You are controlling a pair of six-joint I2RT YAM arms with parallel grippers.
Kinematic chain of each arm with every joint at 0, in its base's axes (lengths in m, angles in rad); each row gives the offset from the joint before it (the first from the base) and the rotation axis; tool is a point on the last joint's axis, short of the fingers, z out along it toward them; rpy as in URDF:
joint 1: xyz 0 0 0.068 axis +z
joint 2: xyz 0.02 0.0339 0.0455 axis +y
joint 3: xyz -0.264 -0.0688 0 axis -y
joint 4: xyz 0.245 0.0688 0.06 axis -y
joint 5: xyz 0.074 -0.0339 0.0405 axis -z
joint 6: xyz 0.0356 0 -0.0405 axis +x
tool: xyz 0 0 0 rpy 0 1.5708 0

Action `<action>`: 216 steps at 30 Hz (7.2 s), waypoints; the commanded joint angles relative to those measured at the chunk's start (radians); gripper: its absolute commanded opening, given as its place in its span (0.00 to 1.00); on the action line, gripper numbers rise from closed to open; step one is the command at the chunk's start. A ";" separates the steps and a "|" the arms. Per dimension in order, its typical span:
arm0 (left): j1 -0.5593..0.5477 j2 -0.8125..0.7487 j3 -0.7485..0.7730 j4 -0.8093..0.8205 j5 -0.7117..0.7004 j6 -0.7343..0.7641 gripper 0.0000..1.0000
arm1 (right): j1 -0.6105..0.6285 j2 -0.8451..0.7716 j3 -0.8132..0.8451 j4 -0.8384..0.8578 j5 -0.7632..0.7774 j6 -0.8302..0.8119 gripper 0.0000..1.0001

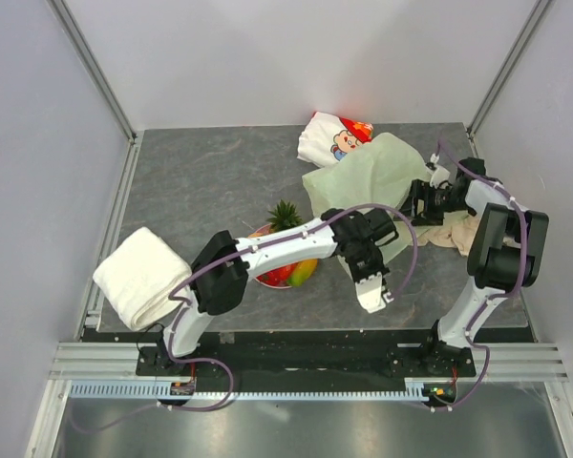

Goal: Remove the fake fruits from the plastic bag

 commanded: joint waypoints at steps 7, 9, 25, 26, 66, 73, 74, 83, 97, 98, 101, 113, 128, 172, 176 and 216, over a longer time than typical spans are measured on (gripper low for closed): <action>0.074 -0.359 -0.027 0.039 0.009 -0.180 0.02 | -0.189 -0.065 0.046 -0.057 0.307 -0.004 0.82; 0.075 -0.403 -0.086 0.119 -0.002 -0.226 0.02 | -0.225 -0.109 0.050 -0.097 0.320 -0.057 0.82; 0.083 -0.497 -0.255 0.271 0.025 -0.308 0.02 | -0.025 -0.248 0.253 -0.741 -0.268 -0.854 0.76; 0.083 -0.497 -0.260 0.273 0.024 -0.323 0.02 | -0.005 -0.260 0.221 -0.740 -0.251 -0.863 0.76; 0.129 -0.471 -0.182 0.314 0.009 -0.482 0.02 | 0.311 -0.404 -0.022 0.240 0.117 -0.157 0.91; 0.130 -0.454 -0.163 0.314 -0.001 -0.501 0.02 | 0.366 -0.223 -0.020 0.325 0.220 -0.159 0.93; 0.129 -0.452 -0.162 0.314 0.001 -0.501 0.02 | 0.374 -0.207 -0.022 0.341 0.241 -0.159 0.94; 0.130 -0.434 -0.150 0.316 -0.005 -0.507 0.02 | 0.452 -0.065 -0.031 0.470 0.330 -0.103 0.95; 0.133 -0.405 -0.143 0.314 -0.031 -0.509 0.02 | 0.509 0.061 0.027 0.426 0.446 -0.166 0.84; 0.135 -0.405 -0.142 0.314 -0.031 -0.507 0.02 | 0.509 0.054 0.026 0.426 0.446 -0.166 0.81; 0.133 -0.399 -0.140 0.314 -0.037 -0.507 0.02 | 0.508 0.022 0.024 0.426 0.449 -0.163 0.64; 0.198 -0.330 -0.059 0.412 -0.106 -0.662 0.02 | 0.416 -0.272 0.133 0.139 0.308 -0.202 0.45; 0.245 -0.569 -0.010 0.350 -0.202 -1.021 0.98 | 0.481 -0.568 0.382 -0.220 0.354 -0.272 0.46; 1.215 -1.506 -0.674 0.213 0.096 -1.634 0.98 | 1.247 -0.157 0.274 -0.094 0.673 -0.634 0.48; 1.221 -1.499 -0.670 0.213 0.114 -1.638 0.98 | 1.247 -0.162 0.261 -0.074 0.679 -0.628 0.49; 1.230 -1.476 -0.855 -0.017 0.079 -1.542 0.99 | 1.261 -0.205 0.277 -0.065 0.766 -0.573 0.84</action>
